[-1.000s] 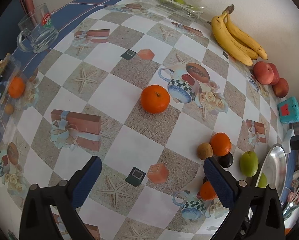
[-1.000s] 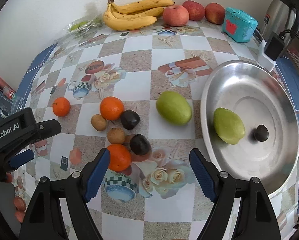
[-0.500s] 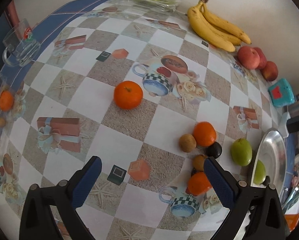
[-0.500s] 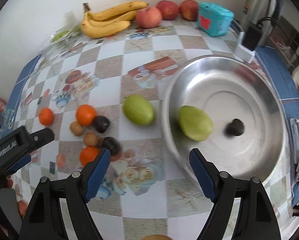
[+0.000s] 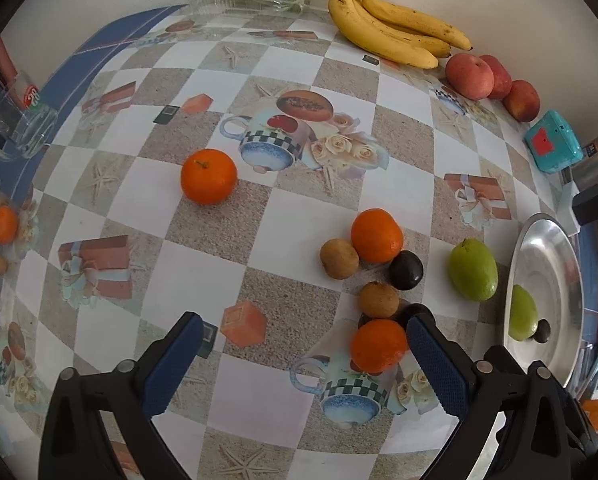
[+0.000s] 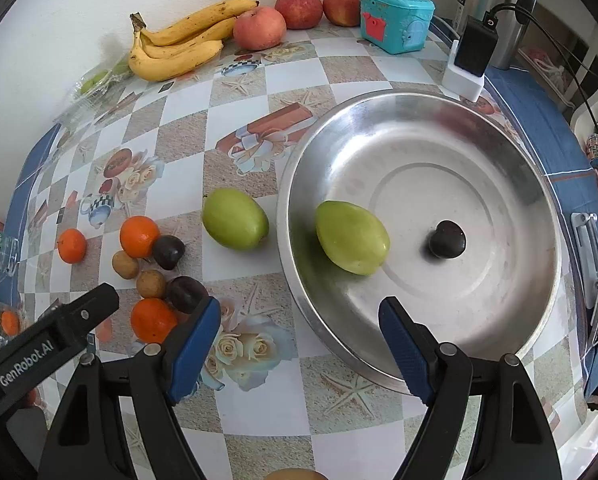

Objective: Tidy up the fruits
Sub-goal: 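Withdraw both tools from the bowl back toward the fruit pile, then close the left tool on the orange beside the kiwis, then lift the orange with the left tool while the right tool approaches the dark plum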

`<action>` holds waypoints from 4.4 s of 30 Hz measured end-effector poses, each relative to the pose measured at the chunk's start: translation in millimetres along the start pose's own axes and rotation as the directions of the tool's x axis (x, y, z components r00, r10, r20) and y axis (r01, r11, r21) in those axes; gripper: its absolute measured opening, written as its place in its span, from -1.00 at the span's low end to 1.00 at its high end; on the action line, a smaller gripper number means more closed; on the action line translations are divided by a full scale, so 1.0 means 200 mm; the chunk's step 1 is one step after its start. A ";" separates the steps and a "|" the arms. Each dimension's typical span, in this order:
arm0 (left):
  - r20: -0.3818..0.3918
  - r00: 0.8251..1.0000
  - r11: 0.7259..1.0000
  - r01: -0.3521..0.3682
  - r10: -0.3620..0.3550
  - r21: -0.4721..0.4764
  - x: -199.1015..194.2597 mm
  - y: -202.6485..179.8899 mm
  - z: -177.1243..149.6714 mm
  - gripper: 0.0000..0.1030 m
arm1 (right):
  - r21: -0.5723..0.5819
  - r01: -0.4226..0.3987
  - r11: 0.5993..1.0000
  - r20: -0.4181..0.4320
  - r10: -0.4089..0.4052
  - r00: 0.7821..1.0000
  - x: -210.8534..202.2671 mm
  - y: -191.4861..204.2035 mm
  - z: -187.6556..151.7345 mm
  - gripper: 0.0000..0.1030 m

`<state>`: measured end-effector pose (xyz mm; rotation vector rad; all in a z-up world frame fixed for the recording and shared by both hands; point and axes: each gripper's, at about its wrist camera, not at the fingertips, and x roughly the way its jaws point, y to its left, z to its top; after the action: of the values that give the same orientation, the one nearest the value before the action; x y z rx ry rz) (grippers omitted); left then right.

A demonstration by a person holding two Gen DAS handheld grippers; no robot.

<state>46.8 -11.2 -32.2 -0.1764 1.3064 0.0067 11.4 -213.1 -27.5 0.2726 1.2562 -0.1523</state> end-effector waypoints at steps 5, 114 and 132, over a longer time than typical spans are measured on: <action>0.006 0.998 0.998 0.055 -0.055 -0.028 -0.01 0.01 0.00 0.84 | 0.002 -0.004 1.000 0.001 0.004 1.000 0.00 0.00 0.00 0.59; -0.012 0.993 0.898 0.100 -0.116 -0.428 0.08 0.53 0.03 -0.27 | -0.146 -0.137 0.980 -0.032 0.134 0.990 0.23 0.41 -0.04 0.03; -0.024 0.991 0.896 0.111 -0.134 -0.429 0.11 0.52 0.04 -0.27 | -0.159 -0.124 0.979 -0.026 0.121 0.992 0.22 0.39 -0.03 -0.43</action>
<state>49.4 90.1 -65.3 -0.6394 1.3309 0.1838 39.9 -134.8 -62.6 0.2117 1.2563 0.0573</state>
